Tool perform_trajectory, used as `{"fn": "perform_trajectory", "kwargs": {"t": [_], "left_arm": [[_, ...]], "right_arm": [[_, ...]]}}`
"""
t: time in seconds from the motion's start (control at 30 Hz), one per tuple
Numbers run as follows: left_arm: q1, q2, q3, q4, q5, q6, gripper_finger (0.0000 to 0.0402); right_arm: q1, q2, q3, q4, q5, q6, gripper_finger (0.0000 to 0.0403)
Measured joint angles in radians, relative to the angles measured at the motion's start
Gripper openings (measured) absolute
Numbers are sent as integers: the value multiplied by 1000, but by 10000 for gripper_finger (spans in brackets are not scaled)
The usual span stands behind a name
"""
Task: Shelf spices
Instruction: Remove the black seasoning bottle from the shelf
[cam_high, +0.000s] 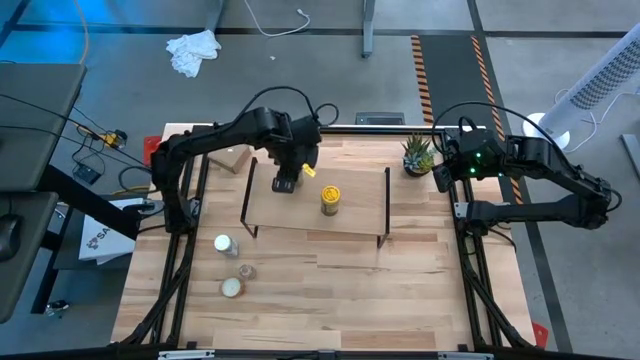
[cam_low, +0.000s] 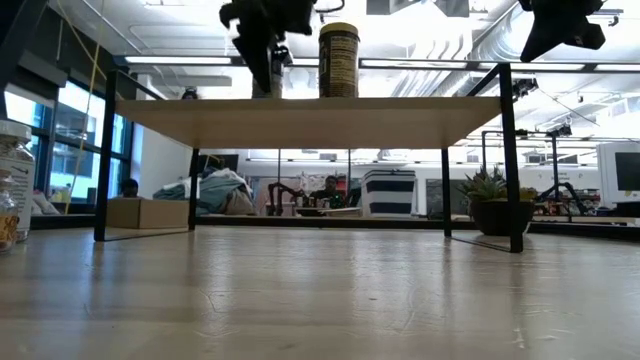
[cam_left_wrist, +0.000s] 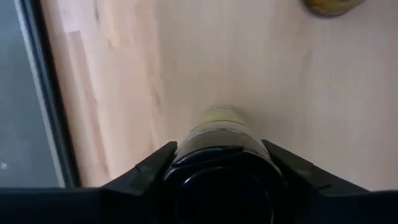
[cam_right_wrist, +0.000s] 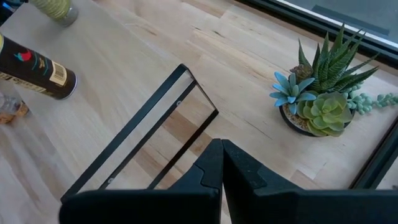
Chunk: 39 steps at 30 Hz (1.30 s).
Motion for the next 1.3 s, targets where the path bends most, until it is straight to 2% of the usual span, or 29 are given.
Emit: {"fn": "perform_trajectory", "kwargs": {"t": [0.17, 0.37, 0.43, 0.57, 0.7, 0.8, 1.0, 1.17, 1.3], "left_arm": [[-93, -92, 0, -90, 88, -68, 191], [-323, -225, -33, -147, 95, -73, 191], [-406, -275, -113, -115, 98, -100, 191], [-550, -350, -369, 78, 104, -215, 191], [-654, -364, -578, 293, 11, -286, 191], [-685, -337, -675, 393, -41, -297, 191], [-695, -272, -763, 405, -30, -356, 196], [-692, -269, -764, 449, -15, -338, 287], [-685, -270, -762, 486, -14, -333, 322]], "right_arm": [[0, 0, 0, 0, 0, -6, 0], [0, 0, 0, -1, 0, -34, 0], [0, 0, 0, -1, 0, -36, 0], [0, 0, 0, -1, 0, -52, 0], [0, 0, 0, -1, -3, -53, 0], [0, 0, 0, -1, -9, -53, 0], [0, 0, 0, -1, -22, -57, 0], [0, 0, 0, -2, -56, -61, 0], [0, 0, 0, -2, -57, -62, 0]]}}
